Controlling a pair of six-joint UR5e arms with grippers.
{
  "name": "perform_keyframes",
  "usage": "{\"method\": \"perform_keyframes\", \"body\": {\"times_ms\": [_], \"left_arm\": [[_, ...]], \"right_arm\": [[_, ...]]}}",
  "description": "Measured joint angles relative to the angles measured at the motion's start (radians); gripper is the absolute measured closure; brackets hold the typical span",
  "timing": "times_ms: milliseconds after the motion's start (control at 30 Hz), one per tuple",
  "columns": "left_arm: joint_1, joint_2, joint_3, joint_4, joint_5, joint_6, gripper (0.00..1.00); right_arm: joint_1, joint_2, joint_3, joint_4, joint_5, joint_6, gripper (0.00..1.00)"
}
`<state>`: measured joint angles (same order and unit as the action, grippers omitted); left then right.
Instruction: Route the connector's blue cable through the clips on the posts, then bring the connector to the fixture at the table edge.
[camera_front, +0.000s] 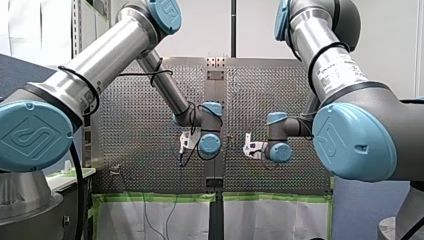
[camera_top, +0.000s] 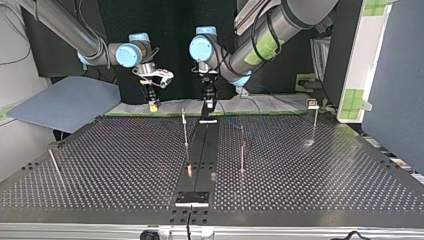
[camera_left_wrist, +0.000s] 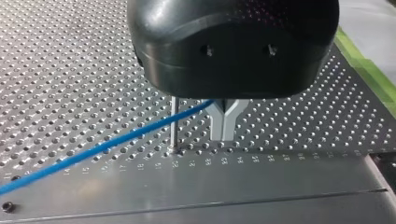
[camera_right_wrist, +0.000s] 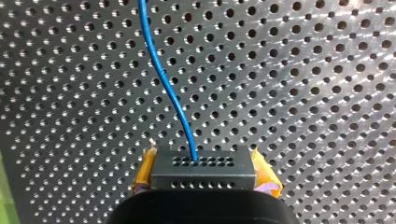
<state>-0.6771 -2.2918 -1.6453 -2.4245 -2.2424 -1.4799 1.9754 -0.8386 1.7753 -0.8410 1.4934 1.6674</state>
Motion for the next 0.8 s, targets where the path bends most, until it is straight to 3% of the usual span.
{"method": "perform_keyframes", "body": {"times_ms": [800], "left_arm": [[0.009, 0.000, 0.032, -0.013, 0.002, -0.002, 0.98]], "right_arm": [[-0.057, 0.000, -0.060, 0.027, -0.037, 0.004, 1.00]]}}
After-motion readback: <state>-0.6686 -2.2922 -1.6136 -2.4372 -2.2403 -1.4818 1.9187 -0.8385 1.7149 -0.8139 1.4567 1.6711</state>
